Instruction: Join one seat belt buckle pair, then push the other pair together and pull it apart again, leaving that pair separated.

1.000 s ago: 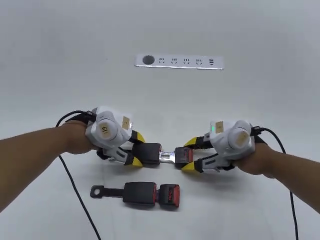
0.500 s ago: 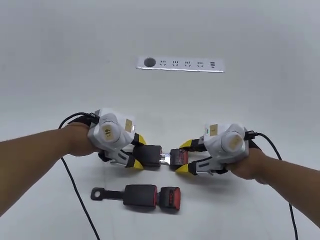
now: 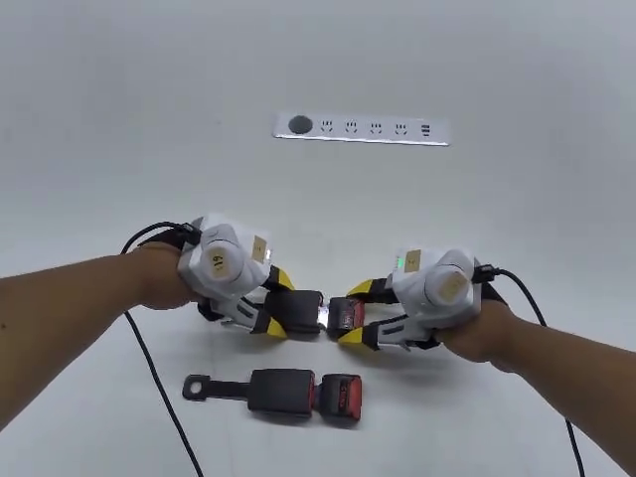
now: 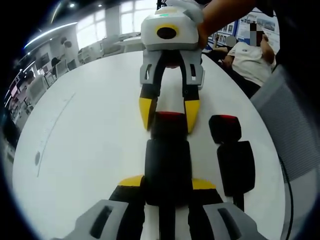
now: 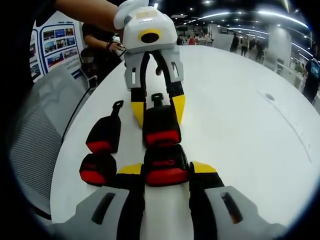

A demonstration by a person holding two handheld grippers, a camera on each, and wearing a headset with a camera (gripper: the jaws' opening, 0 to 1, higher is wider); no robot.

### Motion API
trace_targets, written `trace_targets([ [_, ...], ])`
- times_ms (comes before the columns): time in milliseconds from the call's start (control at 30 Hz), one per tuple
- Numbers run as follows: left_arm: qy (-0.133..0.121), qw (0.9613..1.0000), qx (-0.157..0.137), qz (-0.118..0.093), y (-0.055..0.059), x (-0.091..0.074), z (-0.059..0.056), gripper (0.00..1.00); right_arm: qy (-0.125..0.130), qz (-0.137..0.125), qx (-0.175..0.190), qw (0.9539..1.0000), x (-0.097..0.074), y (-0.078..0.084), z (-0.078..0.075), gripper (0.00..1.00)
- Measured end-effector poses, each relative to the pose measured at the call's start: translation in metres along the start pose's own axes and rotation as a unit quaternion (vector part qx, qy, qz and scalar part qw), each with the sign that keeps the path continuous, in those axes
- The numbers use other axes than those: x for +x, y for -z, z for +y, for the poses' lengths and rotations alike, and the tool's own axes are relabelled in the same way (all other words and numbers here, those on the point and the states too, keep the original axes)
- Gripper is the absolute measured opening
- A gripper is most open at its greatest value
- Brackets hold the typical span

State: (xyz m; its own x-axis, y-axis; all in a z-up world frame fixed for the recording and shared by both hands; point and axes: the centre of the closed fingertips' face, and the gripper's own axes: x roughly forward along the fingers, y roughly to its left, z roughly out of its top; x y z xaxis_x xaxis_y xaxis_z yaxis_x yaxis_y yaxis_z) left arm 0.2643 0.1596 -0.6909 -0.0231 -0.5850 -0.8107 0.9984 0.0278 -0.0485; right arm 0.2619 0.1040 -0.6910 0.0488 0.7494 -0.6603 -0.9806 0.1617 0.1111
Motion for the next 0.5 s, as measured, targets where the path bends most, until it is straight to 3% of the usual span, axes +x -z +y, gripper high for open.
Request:
trace_targets([
  [500, 0.000, 1.0000, 0.003, 0.006, -0.0001, -0.0007, -0.0002, 0.33, 0.001, 0.011, -0.006, 0.9999, 0.0020, -0.0009, -0.0027, 0.33],
])
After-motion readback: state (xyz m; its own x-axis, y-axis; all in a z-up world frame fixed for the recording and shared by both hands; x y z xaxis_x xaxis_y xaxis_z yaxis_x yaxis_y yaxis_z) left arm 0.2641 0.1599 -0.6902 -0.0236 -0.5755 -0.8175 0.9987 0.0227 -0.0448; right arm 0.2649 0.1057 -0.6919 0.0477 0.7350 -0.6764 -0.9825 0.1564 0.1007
